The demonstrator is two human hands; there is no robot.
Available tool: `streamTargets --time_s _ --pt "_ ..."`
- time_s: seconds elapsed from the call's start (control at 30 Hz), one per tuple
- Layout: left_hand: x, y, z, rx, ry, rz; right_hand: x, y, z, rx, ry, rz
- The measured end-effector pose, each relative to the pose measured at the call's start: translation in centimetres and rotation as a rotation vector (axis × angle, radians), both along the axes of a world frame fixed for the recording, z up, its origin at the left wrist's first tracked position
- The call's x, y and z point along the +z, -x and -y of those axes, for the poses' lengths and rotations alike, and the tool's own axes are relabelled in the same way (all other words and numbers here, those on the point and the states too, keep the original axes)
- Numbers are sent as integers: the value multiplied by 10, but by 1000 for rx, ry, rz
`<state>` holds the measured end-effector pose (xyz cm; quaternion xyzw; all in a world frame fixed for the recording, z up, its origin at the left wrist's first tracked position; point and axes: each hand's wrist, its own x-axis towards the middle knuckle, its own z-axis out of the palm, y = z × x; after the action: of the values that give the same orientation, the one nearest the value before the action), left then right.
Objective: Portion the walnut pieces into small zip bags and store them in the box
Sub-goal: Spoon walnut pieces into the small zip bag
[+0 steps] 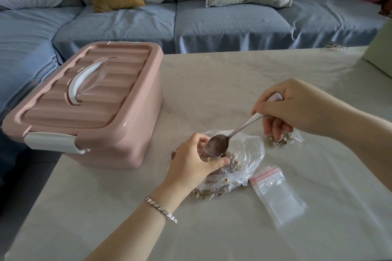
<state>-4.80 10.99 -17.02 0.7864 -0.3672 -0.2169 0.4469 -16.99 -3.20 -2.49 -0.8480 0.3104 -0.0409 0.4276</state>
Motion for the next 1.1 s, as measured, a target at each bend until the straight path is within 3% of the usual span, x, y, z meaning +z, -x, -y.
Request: streamTargets --time_s 0.1,0.27,0.5,0.8,1.0,1.1 --pt "5 1 -3 -26 12 89 -5 6 -4 31 1 33" --pt "11 -9 -29 50 104 126 -14 31 10 -150 31 209" --pt "-7 -13 -56 -16 -156 -42 -83 48 -3 -219 105 83" --pt "5 -2 -46 -103 -315 -73 -74 75 -2 -231 90 190" --pt "20 5 -38 -129 -280 -104 -99 66 -4 -314 1 211" --pt "25 5 -41 -159 -305 -30 -95 71 3 -367 -36 266"
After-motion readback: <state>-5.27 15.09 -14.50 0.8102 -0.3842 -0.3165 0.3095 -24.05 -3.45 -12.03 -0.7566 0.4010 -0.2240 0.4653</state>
